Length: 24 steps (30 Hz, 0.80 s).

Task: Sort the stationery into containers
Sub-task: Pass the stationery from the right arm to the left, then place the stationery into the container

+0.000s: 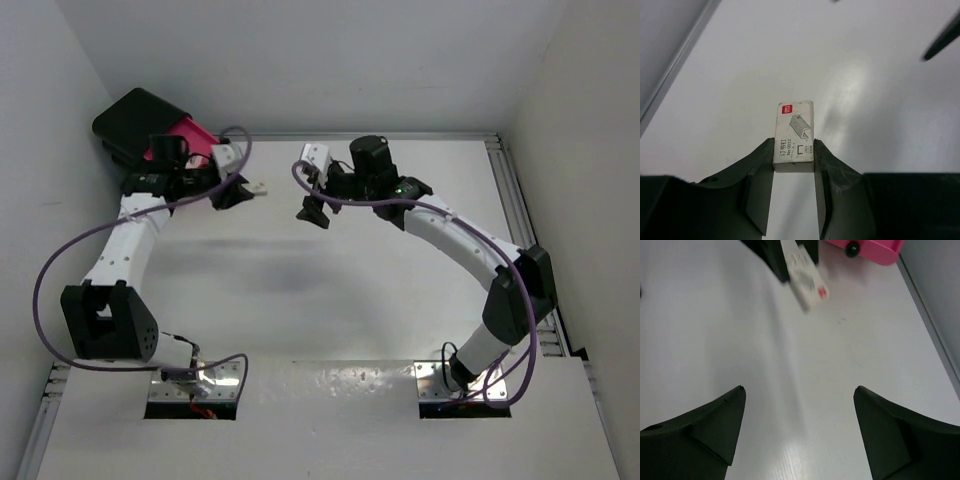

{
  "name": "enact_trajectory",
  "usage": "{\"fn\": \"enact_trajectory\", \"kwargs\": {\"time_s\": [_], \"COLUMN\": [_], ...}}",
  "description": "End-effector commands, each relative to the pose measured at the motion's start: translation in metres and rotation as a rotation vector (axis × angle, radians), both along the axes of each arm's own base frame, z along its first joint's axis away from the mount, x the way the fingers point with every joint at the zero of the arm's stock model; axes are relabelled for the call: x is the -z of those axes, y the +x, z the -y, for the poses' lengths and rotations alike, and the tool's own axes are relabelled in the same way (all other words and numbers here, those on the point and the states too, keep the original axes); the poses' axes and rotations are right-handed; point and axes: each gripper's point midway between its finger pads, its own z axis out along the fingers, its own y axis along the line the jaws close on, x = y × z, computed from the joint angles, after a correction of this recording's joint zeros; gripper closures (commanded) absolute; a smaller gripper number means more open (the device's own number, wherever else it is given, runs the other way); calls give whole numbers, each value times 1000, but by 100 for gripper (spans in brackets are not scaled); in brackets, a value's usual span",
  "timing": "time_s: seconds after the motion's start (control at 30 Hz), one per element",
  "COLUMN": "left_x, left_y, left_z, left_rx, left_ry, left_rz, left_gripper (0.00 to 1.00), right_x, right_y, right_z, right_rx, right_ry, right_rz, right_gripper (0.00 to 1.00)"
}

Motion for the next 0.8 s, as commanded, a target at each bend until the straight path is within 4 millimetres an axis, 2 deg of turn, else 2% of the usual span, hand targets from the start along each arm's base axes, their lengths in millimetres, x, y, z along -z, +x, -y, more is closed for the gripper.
{"fn": "enact_trajectory", "kwargs": {"time_s": [0.0,0.07,0.1,0.13,0.17,0.2,0.23,0.3,0.43,0.47,0.5,0.57,0.6,0.63,0.77], "left_x": [-41,-43,-48,-49,-51,-62,-51,-45,-31,-15,-23,-18,-11,-15,0], "left_y": [53,83,99,111,119,128,140,156,184,192,198,211,213,217,229], "left_z": [-53,-96,-111,-138,-150,-161,-179,-197,-223,-228,-233,-243,-243,-246,-251], "left_rx": [-254,-422,-473,-570,-612,-646,-702,-732,-799,-812,-832,-857,-858,-861,-871], "left_ry": [-110,-88,-77,-44,-28,-11,24,57,103,107,114,124,128,135,164], "left_rz": [34,62,90,108,122,155,144,151,141,107,127,129,117,135,130], "left_gripper": [86,86,86,86,86,86,86,86,87,87,87,87,87,87,86], "right_x": [-38,-33,-29,-25,-25,-21,-18,-13,-9,-10,-7,-6,-6,-7,-4], "right_y": [28,32,34,35,36,37,38,40,40,40,39,40,40,39,38], "right_z": [16,22,27,30,31,34,35,37,39,39,40,43,44,45,51], "right_rx": [138,162,181,190,193,203,207,218,227,226,226,237,239,245,259], "right_ry": [125,124,120,118,121,120,117,116,115,116,111,110,109,108,98], "right_rz": [-17,-50,-76,-89,-98,-113,-122,-141,-156,-155,-159,-165,-166,-165,-173], "right_gripper": [13,13,13,13,13,14,14,15,16,16,16,16,16,16,17]}}
